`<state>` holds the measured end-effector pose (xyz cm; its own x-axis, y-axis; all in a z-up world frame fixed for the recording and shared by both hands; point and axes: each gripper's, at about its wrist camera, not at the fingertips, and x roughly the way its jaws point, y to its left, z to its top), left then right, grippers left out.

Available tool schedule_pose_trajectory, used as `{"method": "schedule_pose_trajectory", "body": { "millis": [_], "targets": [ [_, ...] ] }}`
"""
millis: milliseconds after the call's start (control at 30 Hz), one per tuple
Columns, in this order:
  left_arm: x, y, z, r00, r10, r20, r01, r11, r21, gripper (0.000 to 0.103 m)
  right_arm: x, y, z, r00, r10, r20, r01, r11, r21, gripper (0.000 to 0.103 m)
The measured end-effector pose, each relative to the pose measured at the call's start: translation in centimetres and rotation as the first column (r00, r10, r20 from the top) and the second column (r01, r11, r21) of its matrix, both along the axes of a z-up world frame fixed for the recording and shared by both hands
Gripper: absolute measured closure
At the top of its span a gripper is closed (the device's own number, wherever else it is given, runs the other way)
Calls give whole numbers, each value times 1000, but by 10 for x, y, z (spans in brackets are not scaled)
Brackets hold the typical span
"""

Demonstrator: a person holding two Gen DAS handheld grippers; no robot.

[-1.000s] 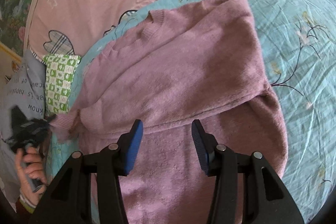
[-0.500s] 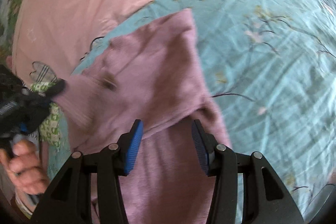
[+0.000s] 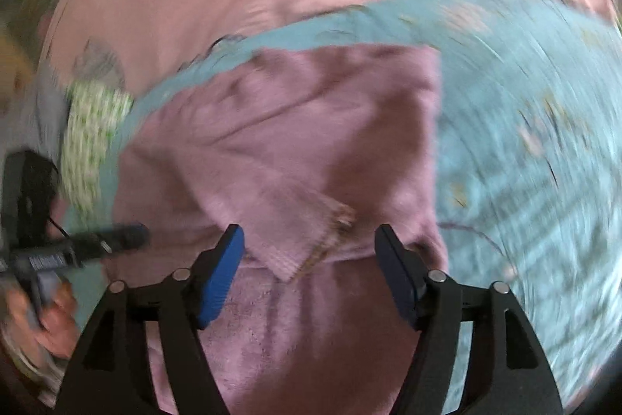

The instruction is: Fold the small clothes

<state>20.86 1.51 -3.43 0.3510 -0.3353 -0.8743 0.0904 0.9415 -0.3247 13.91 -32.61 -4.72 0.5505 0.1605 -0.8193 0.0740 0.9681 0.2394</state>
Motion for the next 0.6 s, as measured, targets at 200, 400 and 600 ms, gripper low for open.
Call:
{"method": "schedule_pose_trajectory", "body": {
  "millis": [200,400,600],
  "targets": [
    [-20,77,-27,974,224,39,-224,918,327,52,12,67,-20,968,248,-26,-242,911,-334,29],
    [-17,97,-45,961,273,36,-267,891,367,52,25,69,-46,934,322,-157,-358,858,-367,98],
    [-8,103,-46,955,291,62,-293,881,371,50,49,-51,-14,998,-22,-61,38,961,274,98]
  ]
}}
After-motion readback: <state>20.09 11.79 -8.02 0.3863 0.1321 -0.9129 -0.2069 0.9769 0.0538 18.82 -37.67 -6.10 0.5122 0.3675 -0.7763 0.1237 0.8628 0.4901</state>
